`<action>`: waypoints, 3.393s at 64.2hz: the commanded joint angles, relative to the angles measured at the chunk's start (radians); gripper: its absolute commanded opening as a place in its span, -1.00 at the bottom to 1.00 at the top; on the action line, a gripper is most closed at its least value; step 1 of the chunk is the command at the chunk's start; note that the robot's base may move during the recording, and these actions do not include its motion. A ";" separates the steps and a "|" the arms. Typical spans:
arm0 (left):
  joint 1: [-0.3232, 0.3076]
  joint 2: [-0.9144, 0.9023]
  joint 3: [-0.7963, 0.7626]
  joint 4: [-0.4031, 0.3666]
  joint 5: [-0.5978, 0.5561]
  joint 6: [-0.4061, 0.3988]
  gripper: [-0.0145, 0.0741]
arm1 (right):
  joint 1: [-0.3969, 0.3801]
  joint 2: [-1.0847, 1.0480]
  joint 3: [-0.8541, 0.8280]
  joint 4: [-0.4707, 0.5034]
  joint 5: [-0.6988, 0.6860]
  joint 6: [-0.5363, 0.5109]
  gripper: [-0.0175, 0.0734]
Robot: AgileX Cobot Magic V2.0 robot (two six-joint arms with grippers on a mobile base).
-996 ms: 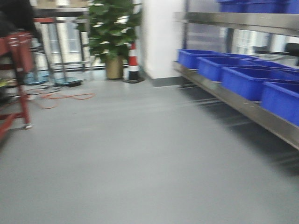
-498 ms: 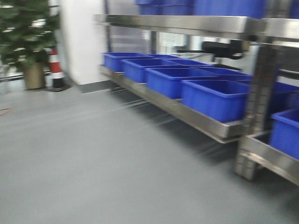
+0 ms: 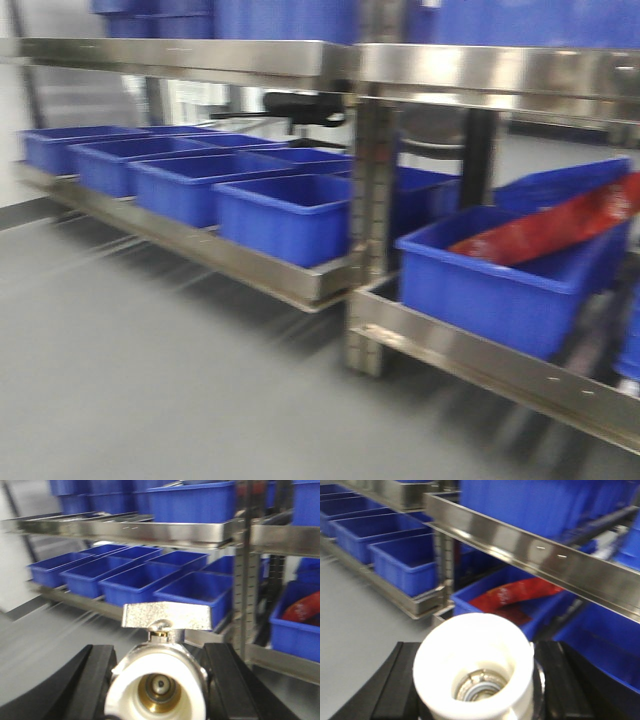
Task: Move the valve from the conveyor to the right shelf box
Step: 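Drive the base to the steel shelf of blue boxes holding both valves, then extend both held valves over a blue box on the shelf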
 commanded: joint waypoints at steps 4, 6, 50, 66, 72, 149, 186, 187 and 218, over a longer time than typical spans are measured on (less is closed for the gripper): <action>-0.003 -0.007 -0.011 0.001 -0.063 -0.006 -0.92 | -0.003 -0.009 -0.019 0.000 -0.077 0.000 -0.95; -0.003 -0.007 -0.011 0.001 -0.063 -0.006 -0.92 | -0.003 -0.009 -0.019 0.000 -0.077 0.000 -0.95; -0.003 -0.007 -0.011 0.001 -0.063 -0.006 -0.92 | -0.003 -0.009 -0.019 0.000 -0.077 0.000 -0.95; -0.003 -0.007 -0.011 0.001 -0.063 -0.006 -0.92 | -0.003 -0.009 -0.019 0.000 -0.077 0.000 -0.95; -0.003 -0.007 -0.011 0.001 -0.063 -0.006 -0.92 | -0.003 -0.009 -0.019 0.000 -0.077 0.000 -0.95; -0.003 -0.007 -0.011 0.001 -0.063 -0.006 -0.92 | -0.003 -0.009 -0.019 0.000 -0.077 0.000 -0.95; -0.003 -0.007 -0.011 0.001 -0.063 -0.006 -0.92 | -0.003 -0.009 -0.019 0.000 -0.077 0.000 -0.95; -0.003 -0.007 -0.011 0.001 -0.063 -0.006 -0.92 | -0.003 -0.009 -0.019 0.000 -0.077 0.000 -0.95; -0.003 -0.007 -0.011 0.001 -0.063 -0.006 -0.92 | -0.003 -0.009 -0.019 0.000 -0.077 0.000 -0.95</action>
